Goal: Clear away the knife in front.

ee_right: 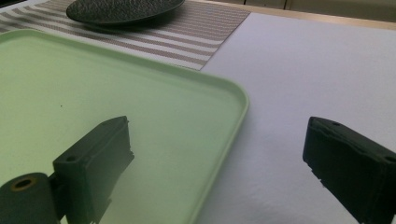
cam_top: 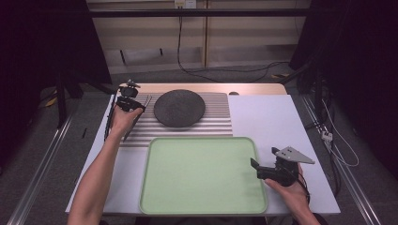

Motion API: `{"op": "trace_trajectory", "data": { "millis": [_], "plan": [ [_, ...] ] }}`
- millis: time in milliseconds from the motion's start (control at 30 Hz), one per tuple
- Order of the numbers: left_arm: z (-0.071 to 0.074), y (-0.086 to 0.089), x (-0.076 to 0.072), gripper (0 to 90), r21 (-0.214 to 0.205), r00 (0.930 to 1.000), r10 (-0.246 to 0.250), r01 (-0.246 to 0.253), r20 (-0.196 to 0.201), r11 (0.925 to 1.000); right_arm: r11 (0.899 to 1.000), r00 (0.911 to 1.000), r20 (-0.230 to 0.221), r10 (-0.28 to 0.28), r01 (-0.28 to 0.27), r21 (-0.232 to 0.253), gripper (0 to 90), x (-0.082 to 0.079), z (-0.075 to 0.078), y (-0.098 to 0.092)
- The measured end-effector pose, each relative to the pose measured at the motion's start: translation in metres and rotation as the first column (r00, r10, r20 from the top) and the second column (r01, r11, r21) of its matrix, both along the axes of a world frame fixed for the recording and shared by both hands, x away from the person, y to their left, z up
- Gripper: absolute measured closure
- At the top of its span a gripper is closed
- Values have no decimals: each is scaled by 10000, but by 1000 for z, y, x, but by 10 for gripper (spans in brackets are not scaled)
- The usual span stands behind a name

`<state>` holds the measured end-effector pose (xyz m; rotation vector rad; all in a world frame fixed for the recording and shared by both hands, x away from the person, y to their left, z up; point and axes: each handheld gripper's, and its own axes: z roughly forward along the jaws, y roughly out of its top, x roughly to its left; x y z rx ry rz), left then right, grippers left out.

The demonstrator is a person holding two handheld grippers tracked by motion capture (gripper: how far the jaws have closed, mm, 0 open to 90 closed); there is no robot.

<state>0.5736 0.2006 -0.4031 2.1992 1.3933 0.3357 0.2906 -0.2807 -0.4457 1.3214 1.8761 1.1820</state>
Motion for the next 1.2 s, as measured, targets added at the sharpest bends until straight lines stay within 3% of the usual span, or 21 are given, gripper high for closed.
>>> {"op": "trace_trajectory", "data": {
  "millis": [167, 267, 400, 733, 1200],
  "plan": [
    [7, -2, -7, 802, -108, 9996, -198, 201, 196, 9997, 10000, 10000, -14, -31, 31, -6, 77, 0, 0, 0],
    [14, -7, -16, 802, 136, 9991, -379, 376, 206, 9992, 10000, 10000, -19, -55, 55, -11, 77, 0, 0, 0],
    [21, -9, -23, 802, 149, 9974, -635, 630, 328, 9979, 10000, 10000, -33, -25, 25, -32, 77, 1, 0, 0],
    [38, -9, -41, 802, 198, 9953, -829, 820, 493, 9964, 10000, 10000, -1, -20, 20, -7, 77, 1, 0, -1],
    [39, -16, -65, 802, 90, 9923, -1154, 1151, 459, 9933, 10000, 10000, 8, -23, 23, -47, 77, 1, 0, 0]
  ]
}}
